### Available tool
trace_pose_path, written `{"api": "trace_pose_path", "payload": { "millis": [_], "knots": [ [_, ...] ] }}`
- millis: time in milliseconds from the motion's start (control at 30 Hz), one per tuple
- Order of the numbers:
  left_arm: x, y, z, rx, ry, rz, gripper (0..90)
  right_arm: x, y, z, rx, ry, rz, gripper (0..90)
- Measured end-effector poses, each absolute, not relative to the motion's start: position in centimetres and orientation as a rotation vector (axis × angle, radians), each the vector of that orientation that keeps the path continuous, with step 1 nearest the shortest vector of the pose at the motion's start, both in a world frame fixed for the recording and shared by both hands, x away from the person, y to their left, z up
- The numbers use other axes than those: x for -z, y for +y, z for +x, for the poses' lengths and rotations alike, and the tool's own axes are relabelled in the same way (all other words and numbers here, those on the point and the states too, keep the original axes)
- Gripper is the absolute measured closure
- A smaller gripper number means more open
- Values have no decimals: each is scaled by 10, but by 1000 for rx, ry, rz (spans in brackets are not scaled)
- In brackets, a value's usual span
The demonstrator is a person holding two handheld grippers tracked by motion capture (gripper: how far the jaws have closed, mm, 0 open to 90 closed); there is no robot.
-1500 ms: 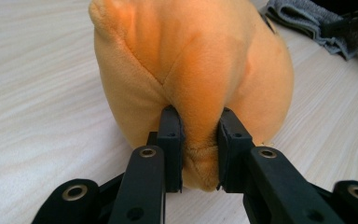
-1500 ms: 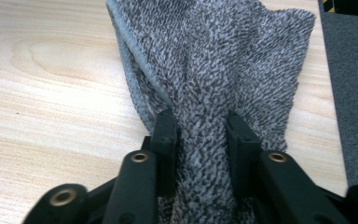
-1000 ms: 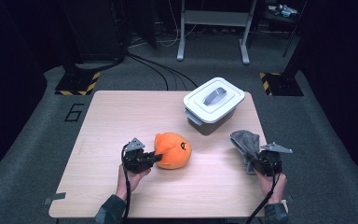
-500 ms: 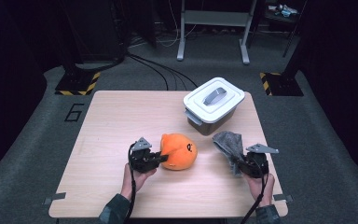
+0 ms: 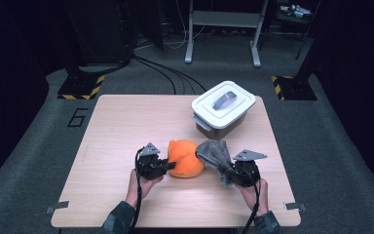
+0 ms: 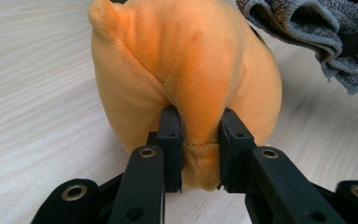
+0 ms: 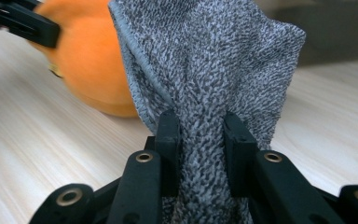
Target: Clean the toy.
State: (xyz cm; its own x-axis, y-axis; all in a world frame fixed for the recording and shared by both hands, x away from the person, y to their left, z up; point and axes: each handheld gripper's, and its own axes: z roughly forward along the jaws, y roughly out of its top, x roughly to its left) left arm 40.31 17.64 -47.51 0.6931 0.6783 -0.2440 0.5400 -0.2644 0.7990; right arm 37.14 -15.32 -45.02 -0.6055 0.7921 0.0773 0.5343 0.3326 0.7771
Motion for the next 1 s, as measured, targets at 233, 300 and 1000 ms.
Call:
{"api": "trace_pose_path", "payload": {
  "millis": [233,300,1000],
  "knots": [
    [469,169,403,-179,926,1947,736,434,-124,375,-1186,2345,1033,714],
    [470,164,403,-181,917,1970,734,430,-115,377,-1195,2354,984,712],
    [478,160,399,-184,921,1994,707,435,-65,415,-1148,2409,983,426]
  ]
}}
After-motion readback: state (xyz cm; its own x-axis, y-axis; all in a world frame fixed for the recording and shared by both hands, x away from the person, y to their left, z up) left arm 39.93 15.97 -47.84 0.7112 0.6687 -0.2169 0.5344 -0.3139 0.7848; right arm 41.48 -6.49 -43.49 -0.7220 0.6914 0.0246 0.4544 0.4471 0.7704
